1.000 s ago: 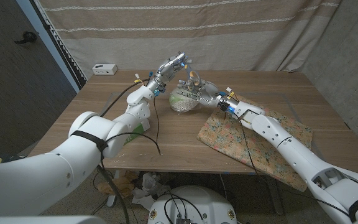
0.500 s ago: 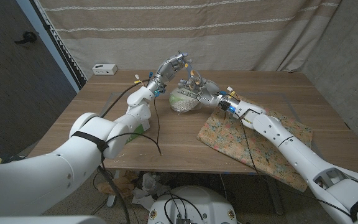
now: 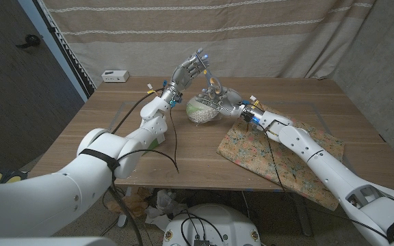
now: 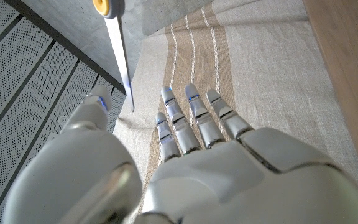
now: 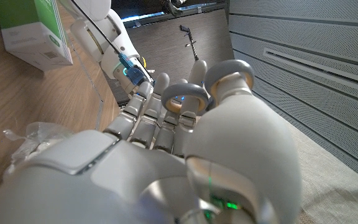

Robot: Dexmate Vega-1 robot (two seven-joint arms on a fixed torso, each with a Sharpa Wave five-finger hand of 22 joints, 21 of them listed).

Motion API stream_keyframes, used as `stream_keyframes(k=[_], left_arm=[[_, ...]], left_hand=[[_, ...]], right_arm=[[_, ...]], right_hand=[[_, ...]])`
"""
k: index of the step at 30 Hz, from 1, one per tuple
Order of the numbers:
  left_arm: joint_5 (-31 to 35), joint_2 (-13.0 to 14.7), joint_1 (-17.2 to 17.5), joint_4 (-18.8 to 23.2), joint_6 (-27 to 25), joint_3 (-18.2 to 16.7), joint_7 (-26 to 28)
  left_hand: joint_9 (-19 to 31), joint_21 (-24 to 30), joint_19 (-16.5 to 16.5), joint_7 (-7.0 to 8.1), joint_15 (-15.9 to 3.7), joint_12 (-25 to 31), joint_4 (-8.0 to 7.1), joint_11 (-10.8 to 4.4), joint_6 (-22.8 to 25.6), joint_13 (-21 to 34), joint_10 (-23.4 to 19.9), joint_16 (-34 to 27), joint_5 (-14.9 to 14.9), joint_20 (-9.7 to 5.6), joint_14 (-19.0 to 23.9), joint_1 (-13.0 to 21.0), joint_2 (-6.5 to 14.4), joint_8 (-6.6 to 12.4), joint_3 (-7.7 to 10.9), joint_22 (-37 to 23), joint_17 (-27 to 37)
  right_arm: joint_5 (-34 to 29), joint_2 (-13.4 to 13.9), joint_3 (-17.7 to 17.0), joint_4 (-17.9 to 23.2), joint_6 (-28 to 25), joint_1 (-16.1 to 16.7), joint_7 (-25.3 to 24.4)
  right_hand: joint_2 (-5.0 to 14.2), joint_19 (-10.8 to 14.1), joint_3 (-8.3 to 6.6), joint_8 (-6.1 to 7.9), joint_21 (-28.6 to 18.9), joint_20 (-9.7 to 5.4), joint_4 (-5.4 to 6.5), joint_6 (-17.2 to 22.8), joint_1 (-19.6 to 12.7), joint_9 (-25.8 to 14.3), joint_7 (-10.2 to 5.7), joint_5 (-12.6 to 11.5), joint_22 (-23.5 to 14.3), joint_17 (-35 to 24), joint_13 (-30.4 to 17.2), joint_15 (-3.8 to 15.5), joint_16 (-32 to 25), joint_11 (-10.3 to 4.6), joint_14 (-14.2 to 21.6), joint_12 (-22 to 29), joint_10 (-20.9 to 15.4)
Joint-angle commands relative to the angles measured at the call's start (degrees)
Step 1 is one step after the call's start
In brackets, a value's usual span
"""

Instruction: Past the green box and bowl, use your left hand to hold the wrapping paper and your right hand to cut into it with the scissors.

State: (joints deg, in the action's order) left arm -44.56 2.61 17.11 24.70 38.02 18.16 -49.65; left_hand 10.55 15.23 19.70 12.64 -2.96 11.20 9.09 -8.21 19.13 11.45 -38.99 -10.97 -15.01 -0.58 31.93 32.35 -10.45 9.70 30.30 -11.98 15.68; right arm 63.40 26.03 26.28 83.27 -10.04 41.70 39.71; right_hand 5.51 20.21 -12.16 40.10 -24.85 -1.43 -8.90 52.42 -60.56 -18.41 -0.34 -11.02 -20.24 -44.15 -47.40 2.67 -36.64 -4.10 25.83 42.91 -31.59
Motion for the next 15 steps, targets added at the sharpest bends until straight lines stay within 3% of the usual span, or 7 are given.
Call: stream_keyframes(k=[1,8,15], left_arm=[[-0.9,-0.1,0.0,-0.2,0.7,-0.6,-1.1],[-1.0,0.5,1.4,2.2,0.9,-0.5,-0.3],[-1.1,1.5,2.6,4.4,1.1,-0.2,1.1]], left_hand=[[0.3,-0.1,-0.1,0.01,-9.29,-0.3,0.03,-0.23,-0.8,0.0,0.4,-0.1,-0.3,0.37,-0.6,-0.4,-0.1,0.18,-0.33,0.0,0.0],[0.4,-0.2,-0.2,0.05,-9.29,-0.2,-0.04,-0.49,-1.0,0.1,0.5,-0.1,-0.4,0.41,-0.9,-0.5,0.0,0.35,-0.57,0.0,-0.1],[0.4,-0.2,-0.3,0.07,-9.25,-0.1,-0.14,-2.35,-1.4,0.1,1.0,-0.2,-0.5,0.52,-1.1,-0.8,0.2,0.69,-1.09,0.0,-0.4]], right_arm=[[0.6,0.1,-0.1,0.6,-0.4,0.2,0.1],[1.4,0.1,-0.2,1.1,-1.5,0.3,-0.8],[2.1,0.0,-0.4,1.2,-2.4,0.4,-1.7]], right_hand=[[1.51,1.6,0.63,-0.05,-3.4,-0.89,0.02,-0.1,-2.9,-0.4,-0.90,0.0,-2.9,-6.9,-4.0,8.46,-5.2,-1.54,-1.1,8.9,-0.5],[1.78,2.5,1.00,-0.19,-6.2,-1.76,0.26,-0.6,-3.2,-0.9,-1.09,0.0,-5.3,-11.0,-4.3,8.48,-9.3,-1.19,-0.6,9.7,-0.3],[1.82,3.5,1.42,-0.49,-8.6,-2.21,0.38,-0.8,-3.2,-0.8,-0.77,-0.1,-7.2,-11.9,-3.6,8.94,-11.7,-1.09,1.4,10.1,-0.9]])
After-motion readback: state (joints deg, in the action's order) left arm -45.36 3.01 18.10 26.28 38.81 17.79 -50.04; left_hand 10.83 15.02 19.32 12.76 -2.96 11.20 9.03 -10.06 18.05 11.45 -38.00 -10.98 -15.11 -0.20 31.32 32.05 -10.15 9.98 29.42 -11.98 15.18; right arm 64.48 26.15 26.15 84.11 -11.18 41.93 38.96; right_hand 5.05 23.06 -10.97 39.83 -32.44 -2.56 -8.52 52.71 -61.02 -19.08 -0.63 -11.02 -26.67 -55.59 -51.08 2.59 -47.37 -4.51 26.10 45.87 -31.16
